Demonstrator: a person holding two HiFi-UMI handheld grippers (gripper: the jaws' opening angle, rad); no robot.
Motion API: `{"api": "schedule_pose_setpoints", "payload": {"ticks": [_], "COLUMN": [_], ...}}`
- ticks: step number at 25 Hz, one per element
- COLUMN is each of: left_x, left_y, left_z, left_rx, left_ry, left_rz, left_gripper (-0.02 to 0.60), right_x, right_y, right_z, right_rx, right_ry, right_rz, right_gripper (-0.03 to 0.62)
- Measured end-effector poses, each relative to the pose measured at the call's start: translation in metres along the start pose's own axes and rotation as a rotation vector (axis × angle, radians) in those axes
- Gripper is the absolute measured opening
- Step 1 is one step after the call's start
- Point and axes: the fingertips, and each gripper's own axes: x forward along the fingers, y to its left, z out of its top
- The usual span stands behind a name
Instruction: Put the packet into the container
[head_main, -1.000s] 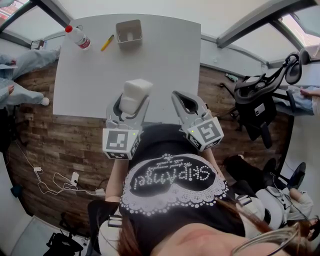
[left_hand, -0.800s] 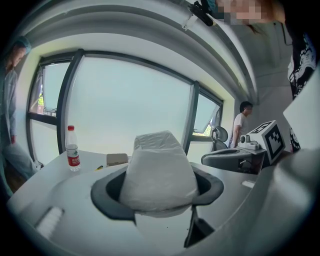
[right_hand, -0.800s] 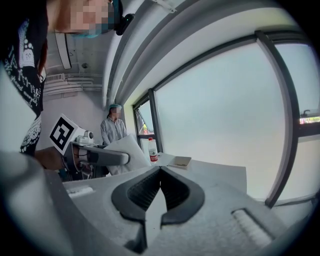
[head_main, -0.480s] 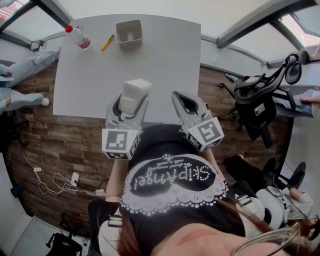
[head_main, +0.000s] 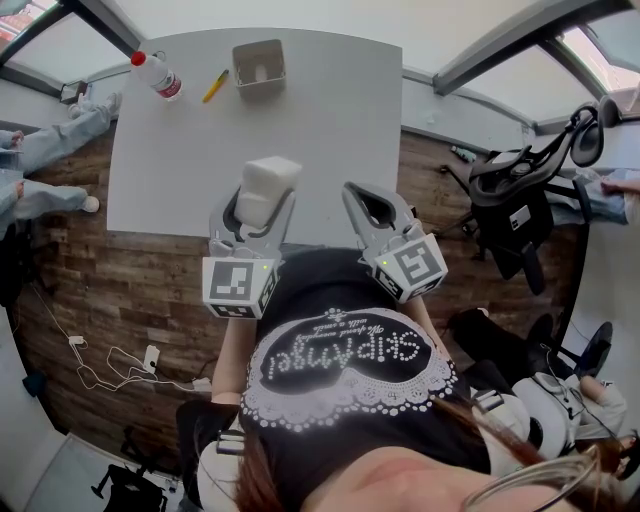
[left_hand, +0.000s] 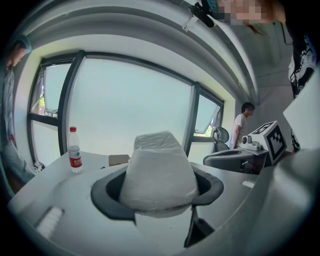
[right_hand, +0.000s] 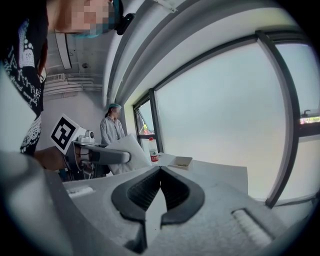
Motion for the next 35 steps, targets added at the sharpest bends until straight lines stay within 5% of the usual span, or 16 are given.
{"api": "schedule_pose_setpoints", "payload": {"ticks": [35], "left_x": [0.087], "left_y": [0.094], "left_z": [0.06], "left_rx": [0.047], "left_ry": [-0.101], "left_rz": [0.063], "left_gripper": [0.285], "right_x": [0.019], "right_y": [-0.022], "right_z": [-0.008], "right_rx": [0.092], "right_ry": [0.052], "right_rz": [-0.08], "right_gripper": [-0.005]}}
